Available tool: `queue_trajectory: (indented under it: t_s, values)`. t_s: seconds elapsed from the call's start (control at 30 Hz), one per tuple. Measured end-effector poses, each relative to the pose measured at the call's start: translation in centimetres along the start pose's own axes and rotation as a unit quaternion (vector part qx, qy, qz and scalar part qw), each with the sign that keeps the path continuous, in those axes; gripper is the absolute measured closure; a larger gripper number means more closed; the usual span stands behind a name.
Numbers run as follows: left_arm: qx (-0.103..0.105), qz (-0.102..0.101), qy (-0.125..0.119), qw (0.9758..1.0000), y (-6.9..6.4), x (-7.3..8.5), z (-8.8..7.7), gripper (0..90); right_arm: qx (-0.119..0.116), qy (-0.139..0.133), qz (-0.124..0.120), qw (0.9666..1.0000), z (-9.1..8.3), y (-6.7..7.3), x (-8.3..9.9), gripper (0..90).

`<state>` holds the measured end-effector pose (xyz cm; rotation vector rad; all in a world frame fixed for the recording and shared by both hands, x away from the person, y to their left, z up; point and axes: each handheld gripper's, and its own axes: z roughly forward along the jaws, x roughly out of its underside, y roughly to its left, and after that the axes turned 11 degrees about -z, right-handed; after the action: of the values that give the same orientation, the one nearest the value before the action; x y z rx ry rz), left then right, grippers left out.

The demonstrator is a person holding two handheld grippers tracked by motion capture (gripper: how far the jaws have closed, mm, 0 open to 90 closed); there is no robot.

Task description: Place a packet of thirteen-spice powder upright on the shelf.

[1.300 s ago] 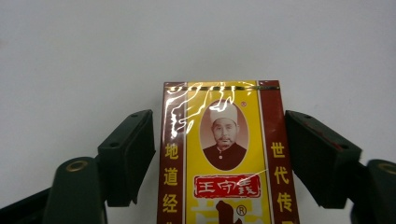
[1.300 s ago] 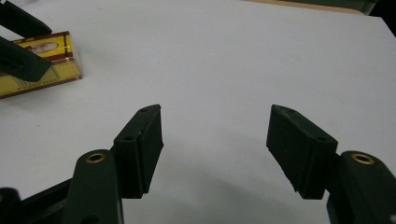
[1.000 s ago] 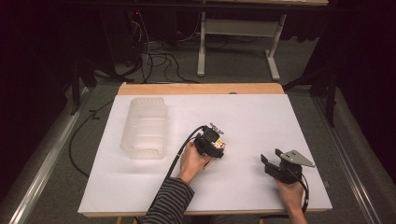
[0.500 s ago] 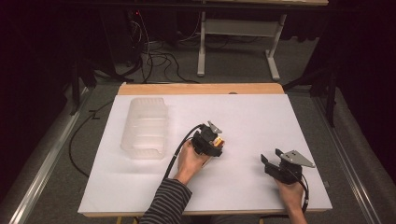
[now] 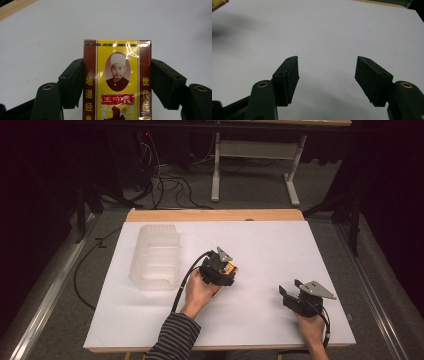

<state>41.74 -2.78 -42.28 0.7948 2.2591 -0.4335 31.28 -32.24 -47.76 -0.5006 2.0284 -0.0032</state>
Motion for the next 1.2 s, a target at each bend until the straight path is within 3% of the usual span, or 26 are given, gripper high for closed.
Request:
queue_trajectory:
  t_s: [0.3,0.4,0.5,0.53,0.6,0.63,0.9,1.2]
  values:
    - [0.000,-0.012,-0.023,0.9997,0.6,-0.2,-1.4,32.7,0.001,0.001,-0.003,1.0000,0.0,0.0,0.0,36.2]
    - [0.003,-0.036,-0.043,0.9984,0.9,-0.2,-1.9,32.7,0.002,0.002,-0.005,1.0000,0.1,0.1,0.0,36.2]
    - [0.003,-0.032,-0.042,0.9986,1.3,-0.3,-2.3,32.7,0.002,0.001,-0.006,1.0000,0.1,0.0,0.0,36.1]
    - [0.007,-0.054,-0.058,0.9969,1.1,-0.2,-2.1,32.7,0.001,0.001,-0.006,1.0000,0.1,0.0,0.0,36.1]
    - [0.003,-0.054,-0.060,0.9968,1.4,-0.2,-2.5,32.7,0.002,0.001,-0.006,1.0000,0.1,0.0,0.0,36.2]
    - [-0.002,-0.038,-0.049,0.9981,1.7,-0.3,-2.9,32.7,0.002,0.002,-0.006,1.0000,0.1,0.0,0.0,36.1]
    - [0.005,-0.050,-0.064,0.9967,2.3,-0.2,-4.1,32.7,0.005,0.002,-0.009,0.9999,0.1,0.1,-0.1,36.2]
    - [-0.002,-0.069,-0.083,0.9942,3.6,0.2,-6.0,32.6,0.005,0.003,-0.007,1.0000,0.0,0.1,0.0,36.2]
